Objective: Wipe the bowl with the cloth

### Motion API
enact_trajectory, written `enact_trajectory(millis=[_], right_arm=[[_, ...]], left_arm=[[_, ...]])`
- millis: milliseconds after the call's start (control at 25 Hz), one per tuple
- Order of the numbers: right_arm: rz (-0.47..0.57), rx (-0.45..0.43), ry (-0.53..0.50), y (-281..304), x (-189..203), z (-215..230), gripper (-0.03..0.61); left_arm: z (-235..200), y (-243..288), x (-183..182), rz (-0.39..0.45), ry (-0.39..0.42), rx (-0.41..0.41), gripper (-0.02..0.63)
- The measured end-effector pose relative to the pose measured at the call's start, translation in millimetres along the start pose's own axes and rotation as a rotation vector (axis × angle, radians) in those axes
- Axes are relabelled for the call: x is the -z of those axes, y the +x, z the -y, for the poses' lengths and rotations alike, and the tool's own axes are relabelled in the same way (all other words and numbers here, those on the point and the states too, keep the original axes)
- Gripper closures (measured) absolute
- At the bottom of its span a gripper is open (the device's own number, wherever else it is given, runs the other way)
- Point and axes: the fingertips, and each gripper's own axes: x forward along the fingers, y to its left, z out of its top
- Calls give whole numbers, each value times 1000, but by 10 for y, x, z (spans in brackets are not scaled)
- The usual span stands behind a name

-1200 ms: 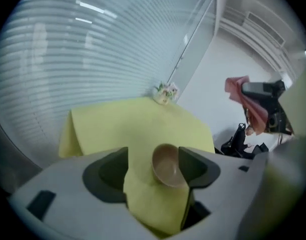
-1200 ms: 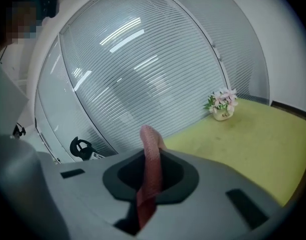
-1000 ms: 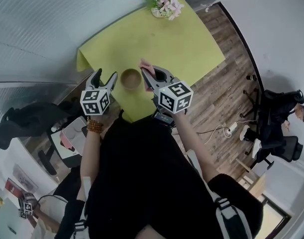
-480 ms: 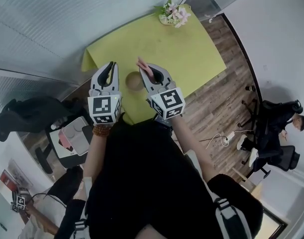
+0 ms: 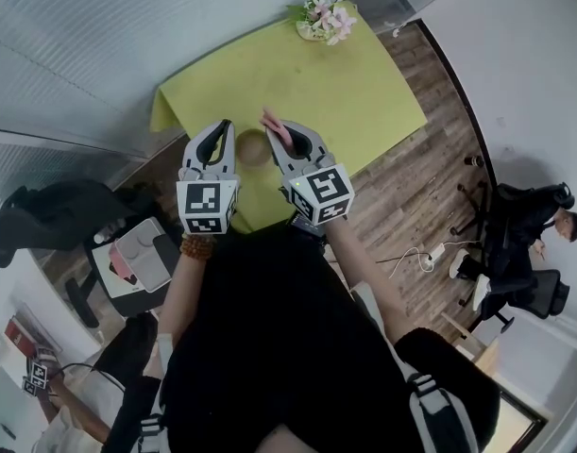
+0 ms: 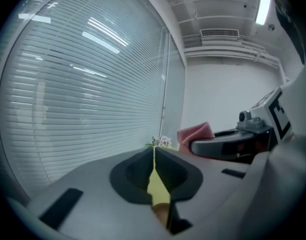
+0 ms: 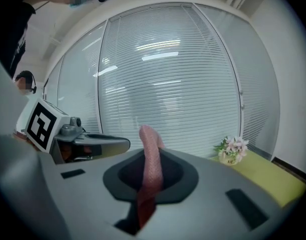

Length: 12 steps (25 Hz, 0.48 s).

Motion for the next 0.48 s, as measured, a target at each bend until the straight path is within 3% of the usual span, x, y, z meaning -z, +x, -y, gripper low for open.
enact_trajectory(millis=[480], right_arm=[[1, -7, -2, -82, 2, -36, 560]], left_arm=[[52, -74, 115, -33, -2, -12, 595]])
